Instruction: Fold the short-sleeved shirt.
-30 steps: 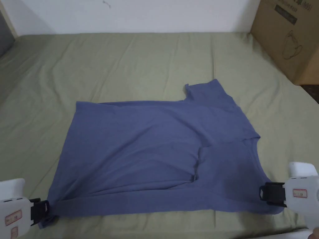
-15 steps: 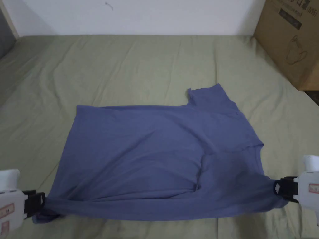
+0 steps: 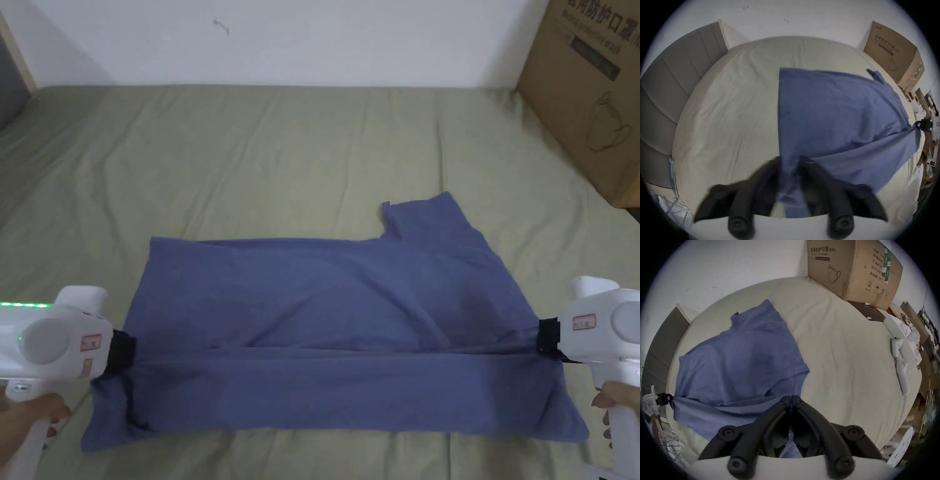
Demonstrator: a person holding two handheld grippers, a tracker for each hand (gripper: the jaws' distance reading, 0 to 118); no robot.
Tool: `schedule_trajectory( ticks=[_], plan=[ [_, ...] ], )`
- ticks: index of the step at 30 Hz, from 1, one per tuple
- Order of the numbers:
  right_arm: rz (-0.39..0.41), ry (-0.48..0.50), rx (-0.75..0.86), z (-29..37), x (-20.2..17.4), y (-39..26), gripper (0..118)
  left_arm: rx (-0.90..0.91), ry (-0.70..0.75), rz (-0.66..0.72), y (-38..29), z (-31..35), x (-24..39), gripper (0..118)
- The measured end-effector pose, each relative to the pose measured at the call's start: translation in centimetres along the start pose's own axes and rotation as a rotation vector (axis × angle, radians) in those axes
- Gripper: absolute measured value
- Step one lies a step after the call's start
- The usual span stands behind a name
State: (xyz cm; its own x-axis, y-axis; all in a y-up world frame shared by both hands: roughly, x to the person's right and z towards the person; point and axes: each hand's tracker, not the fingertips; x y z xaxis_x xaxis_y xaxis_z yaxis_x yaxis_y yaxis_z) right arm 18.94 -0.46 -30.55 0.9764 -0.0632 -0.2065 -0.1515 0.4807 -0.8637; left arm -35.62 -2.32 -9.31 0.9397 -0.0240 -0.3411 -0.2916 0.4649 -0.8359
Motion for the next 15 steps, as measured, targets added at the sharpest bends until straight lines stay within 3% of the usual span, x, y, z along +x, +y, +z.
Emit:
schedule_trajectory(
  ticks=[1,2,3,4,8,9,10,12,13,15],
  plan=[
    [0.022,-0.001,-0.002,0.1,0.0,-0.1,4,-0.003,-0.005,0.002,-0.3,0.0,-0.1,68],
    [0.032,0.006,0.002,0.3,-0.2,-0.2,23,0.000,-0.012,0.010,-0.7,0.2,-0.2,101],
    [0.043,0.009,-0.004,0.5,-0.3,-0.3,50,0.010,-0.030,0.020,-1.2,0.7,-0.5,113],
    [0.041,0.010,-0.002,0.9,-0.2,-0.5,65,0.026,-0.036,0.031,-1.5,1.3,-0.5,114],
    [0.011,0.030,0.070,3.7,0.2,-1.0,64,0.066,-0.038,0.059,-3.1,4.4,-1.4,110],
    [0.002,0.031,0.080,4.6,0.4,-1.1,62,0.081,-0.050,0.073,-3.7,5.4,-1.6,106],
    [0.000,0.034,0.097,5.5,0.4,-1.6,52,0.094,-0.066,0.093,-4.3,6.3,-1.8,95],
    [0.004,0.047,0.125,6.9,0.4,-2.9,2,0.130,-0.098,0.137,-5.8,8.0,-2.1,27],
    [0.002,0.046,0.130,7.5,0.4,-3.7,1,0.136,-0.103,0.145,-6.9,8.5,-2.1,0],
    [-0.010,0.085,0.121,7.8,0.6,-5.7,1,0.131,-0.100,0.159,-8.7,8.8,-2.0,0]
  ],
)
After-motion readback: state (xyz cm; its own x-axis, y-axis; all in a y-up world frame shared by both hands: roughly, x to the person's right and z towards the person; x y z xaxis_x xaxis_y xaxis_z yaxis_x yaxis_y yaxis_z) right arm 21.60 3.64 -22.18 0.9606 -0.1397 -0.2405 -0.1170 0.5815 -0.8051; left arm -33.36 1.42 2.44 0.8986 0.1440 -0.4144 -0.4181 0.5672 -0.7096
